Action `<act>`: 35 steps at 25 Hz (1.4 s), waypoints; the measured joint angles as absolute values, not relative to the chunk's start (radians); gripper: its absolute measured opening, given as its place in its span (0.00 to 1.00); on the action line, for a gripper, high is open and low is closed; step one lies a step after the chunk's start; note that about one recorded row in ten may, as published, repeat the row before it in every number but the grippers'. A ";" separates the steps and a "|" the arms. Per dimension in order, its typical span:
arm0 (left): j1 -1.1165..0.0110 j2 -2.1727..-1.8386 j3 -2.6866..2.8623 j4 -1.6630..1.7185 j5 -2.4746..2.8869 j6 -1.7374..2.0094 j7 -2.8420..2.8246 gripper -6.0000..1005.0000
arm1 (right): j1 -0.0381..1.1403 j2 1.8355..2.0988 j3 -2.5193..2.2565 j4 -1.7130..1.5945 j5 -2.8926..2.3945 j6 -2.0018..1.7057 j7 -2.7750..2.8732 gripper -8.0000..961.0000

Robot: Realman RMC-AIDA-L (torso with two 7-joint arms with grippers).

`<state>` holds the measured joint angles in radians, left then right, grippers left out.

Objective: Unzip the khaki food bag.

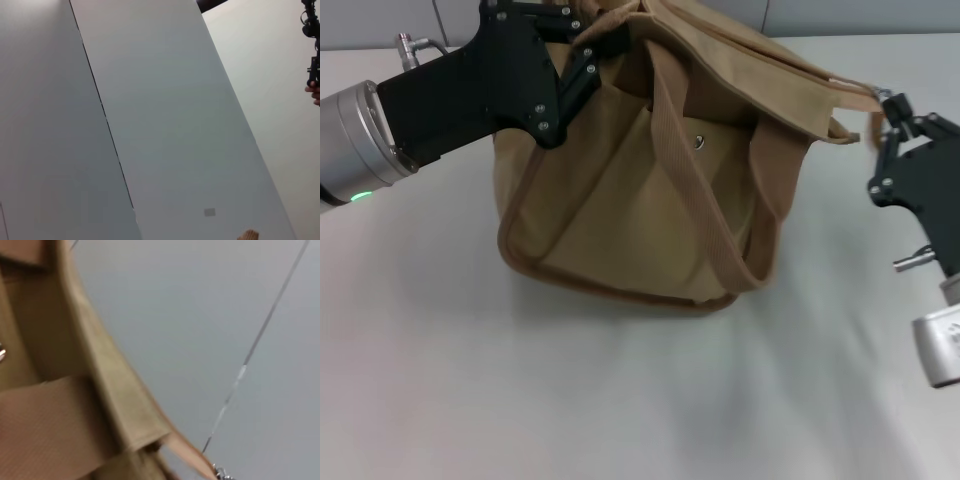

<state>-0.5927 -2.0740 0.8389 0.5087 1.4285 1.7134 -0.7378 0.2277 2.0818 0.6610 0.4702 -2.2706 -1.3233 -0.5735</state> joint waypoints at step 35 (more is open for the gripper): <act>-0.243 -2.036 0.878 0.369 1.221 1.921 -0.704 0.74 | 0.287 2.077 0.560 -0.089 -2.329 -2.024 0.548 0.87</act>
<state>-0.2426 -2.0357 0.8776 0.3690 1.2211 1.9210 -0.7037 0.2868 2.0771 0.5600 -0.0886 -2.3285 -2.0236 0.5475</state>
